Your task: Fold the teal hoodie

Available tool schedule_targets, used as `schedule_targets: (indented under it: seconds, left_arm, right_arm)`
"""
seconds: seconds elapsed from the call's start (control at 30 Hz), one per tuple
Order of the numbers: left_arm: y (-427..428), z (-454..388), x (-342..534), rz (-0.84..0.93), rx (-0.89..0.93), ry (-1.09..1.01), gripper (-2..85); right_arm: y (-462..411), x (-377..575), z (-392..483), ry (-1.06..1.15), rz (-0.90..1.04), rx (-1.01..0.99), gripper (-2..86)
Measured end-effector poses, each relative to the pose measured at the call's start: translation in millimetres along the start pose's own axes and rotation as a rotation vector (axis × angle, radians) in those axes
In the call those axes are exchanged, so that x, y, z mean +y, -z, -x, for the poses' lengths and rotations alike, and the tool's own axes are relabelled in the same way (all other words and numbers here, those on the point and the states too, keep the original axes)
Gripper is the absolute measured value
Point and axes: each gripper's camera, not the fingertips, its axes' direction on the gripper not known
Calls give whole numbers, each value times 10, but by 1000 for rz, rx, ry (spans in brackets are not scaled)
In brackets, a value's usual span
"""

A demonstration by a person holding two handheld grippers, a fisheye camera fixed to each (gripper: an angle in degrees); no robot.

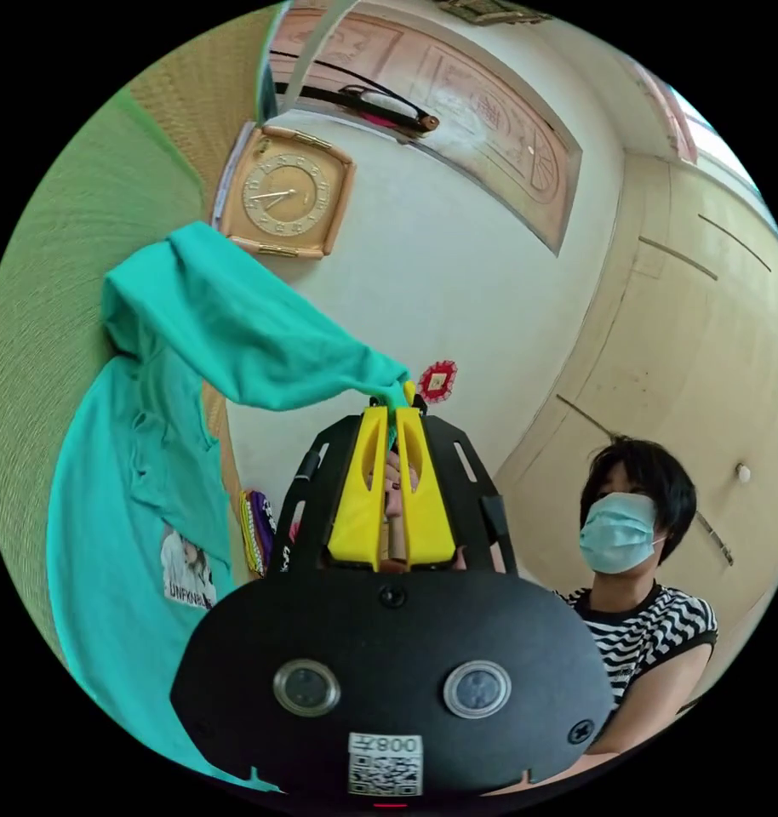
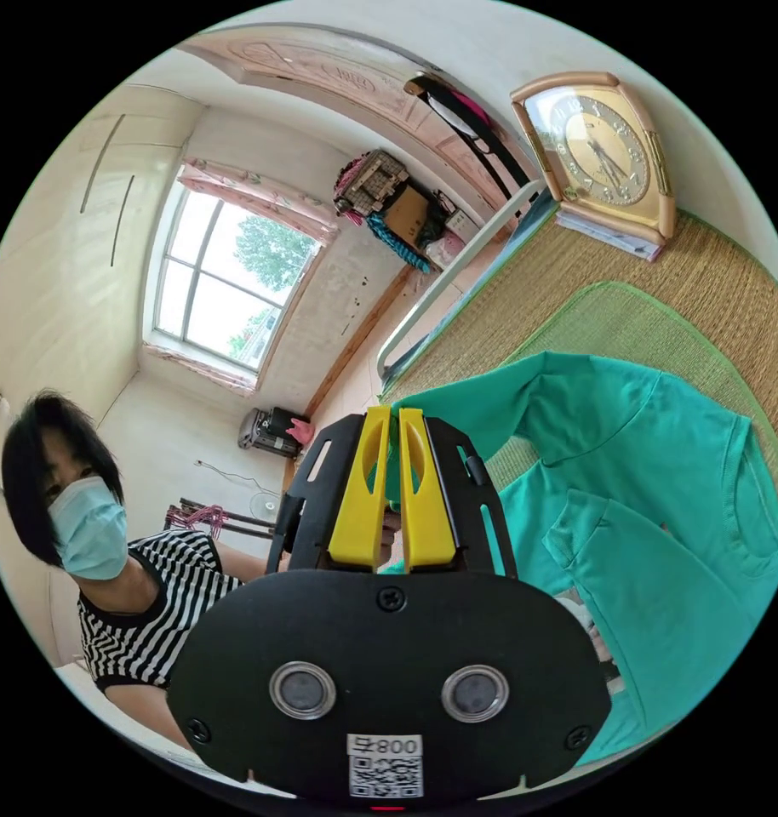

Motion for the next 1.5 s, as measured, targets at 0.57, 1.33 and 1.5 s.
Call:
schedule_targets:
  seconds: [0.57,1.33,1.5]
  left_arm:
    - [-2095,1639,1249,549,-396,102,16]
    - [-3404,3189,2110,712,-685,162,18]
    - [-3528,3275,2154,721,-699,144,18]
  right_arm:
    - [1673,1709,-935,-337,4,271,18]
    - [2165,2027,-1707,-387,184,415,11]
    - [2396,2162,-1469,-356,65,479,3]
